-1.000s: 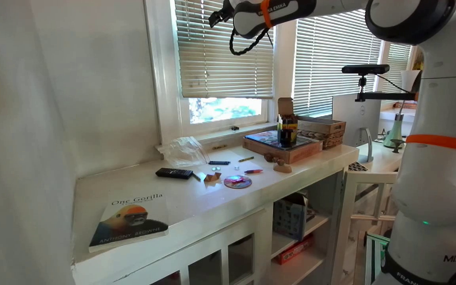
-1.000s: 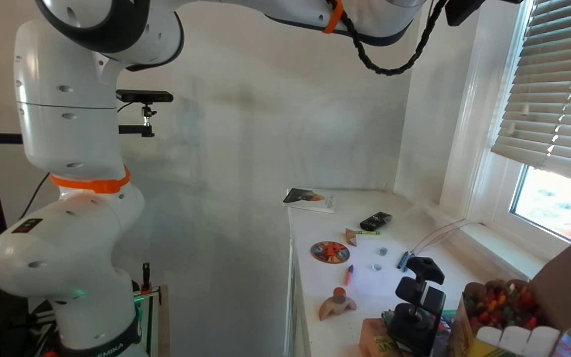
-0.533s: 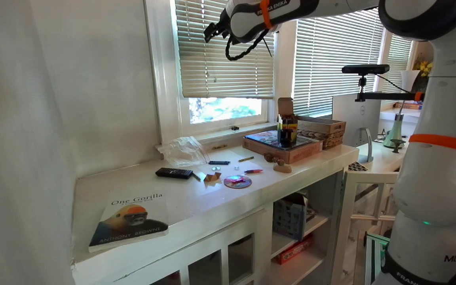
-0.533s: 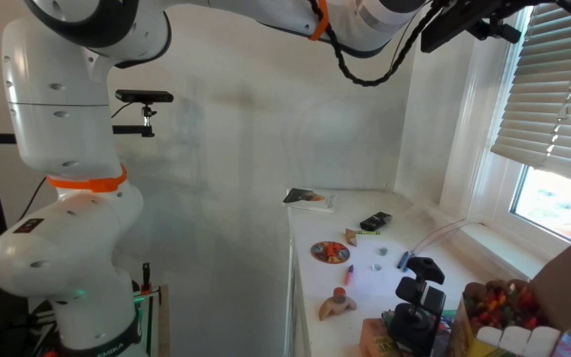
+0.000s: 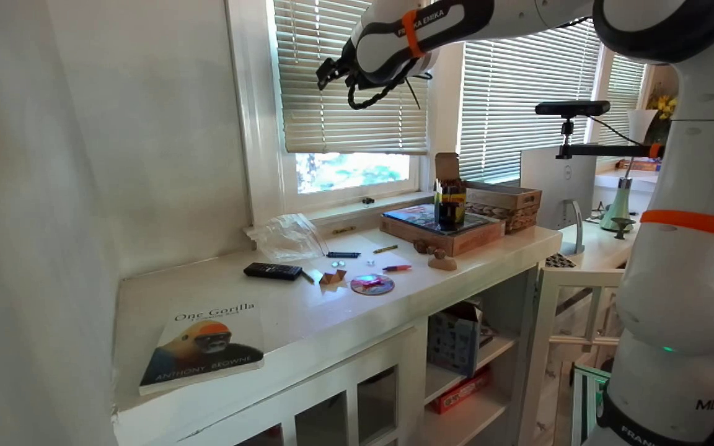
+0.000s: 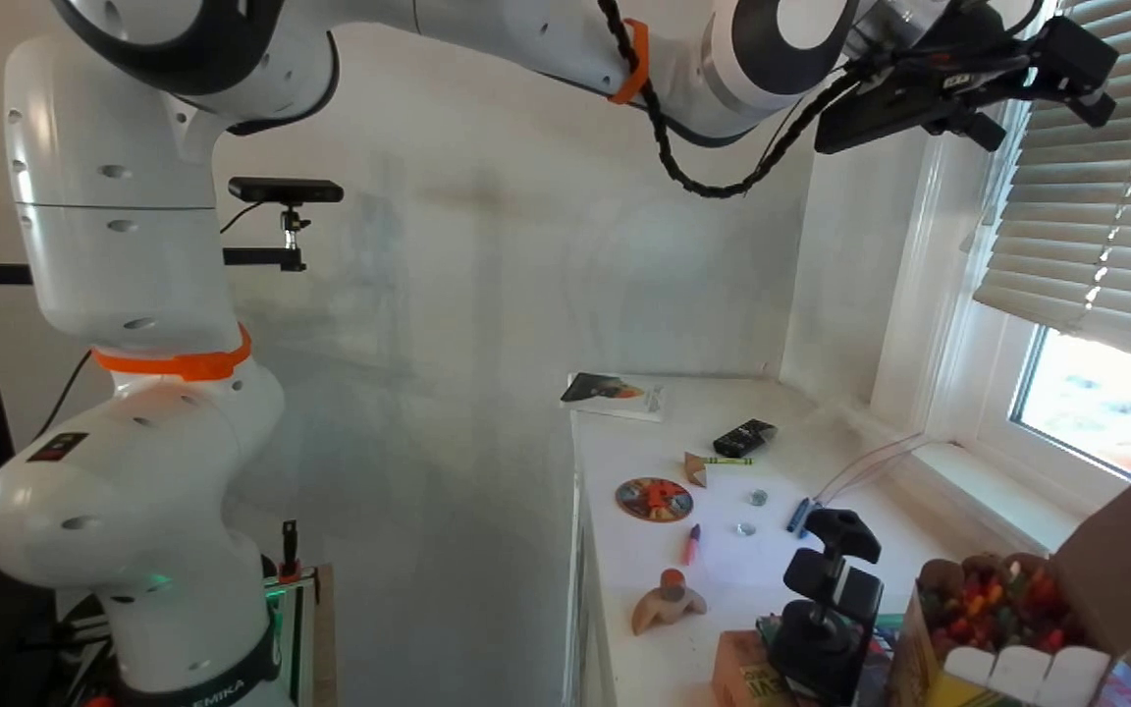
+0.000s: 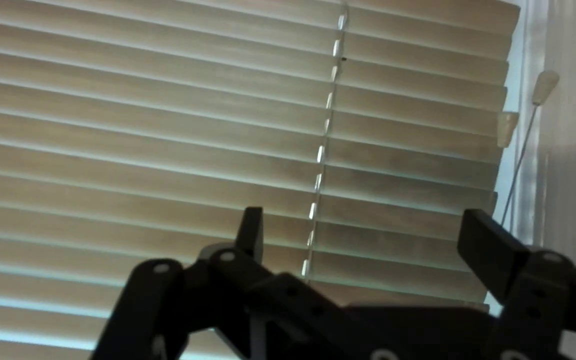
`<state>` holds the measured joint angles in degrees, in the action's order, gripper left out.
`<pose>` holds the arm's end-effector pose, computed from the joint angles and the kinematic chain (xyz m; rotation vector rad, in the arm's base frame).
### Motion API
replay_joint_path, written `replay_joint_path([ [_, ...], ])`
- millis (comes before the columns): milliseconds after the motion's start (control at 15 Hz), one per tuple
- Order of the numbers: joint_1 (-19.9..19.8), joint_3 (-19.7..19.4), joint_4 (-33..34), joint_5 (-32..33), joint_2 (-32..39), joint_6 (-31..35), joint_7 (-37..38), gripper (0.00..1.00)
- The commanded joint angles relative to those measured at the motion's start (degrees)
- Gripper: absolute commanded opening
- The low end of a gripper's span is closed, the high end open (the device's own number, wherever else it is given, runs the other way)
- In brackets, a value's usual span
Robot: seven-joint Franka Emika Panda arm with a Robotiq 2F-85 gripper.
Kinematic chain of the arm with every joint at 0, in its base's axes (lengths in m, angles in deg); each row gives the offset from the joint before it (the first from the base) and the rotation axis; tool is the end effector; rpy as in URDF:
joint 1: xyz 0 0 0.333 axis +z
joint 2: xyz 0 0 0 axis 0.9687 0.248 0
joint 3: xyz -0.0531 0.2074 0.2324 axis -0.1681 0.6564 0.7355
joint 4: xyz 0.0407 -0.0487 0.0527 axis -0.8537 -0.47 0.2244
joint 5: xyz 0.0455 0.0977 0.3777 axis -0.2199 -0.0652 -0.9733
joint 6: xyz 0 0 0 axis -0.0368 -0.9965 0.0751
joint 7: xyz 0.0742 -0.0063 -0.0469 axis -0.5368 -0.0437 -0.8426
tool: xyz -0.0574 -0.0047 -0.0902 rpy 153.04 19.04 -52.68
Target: Close the blinds
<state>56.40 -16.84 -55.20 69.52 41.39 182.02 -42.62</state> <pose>0.5788 -0.1638 0.7133 2.4304 -0.2279 1.4973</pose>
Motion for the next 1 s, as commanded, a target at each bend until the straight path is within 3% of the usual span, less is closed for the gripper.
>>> replay_joint_path([
  [0, 0.1, 0.0, -0.2, -0.3, 0.0, 0.0, 0.0, 1.00],
  [933, 0.5, 0.5, 0.4, -1.6, 1.4, 1.4, -0.8, 1.00],
])
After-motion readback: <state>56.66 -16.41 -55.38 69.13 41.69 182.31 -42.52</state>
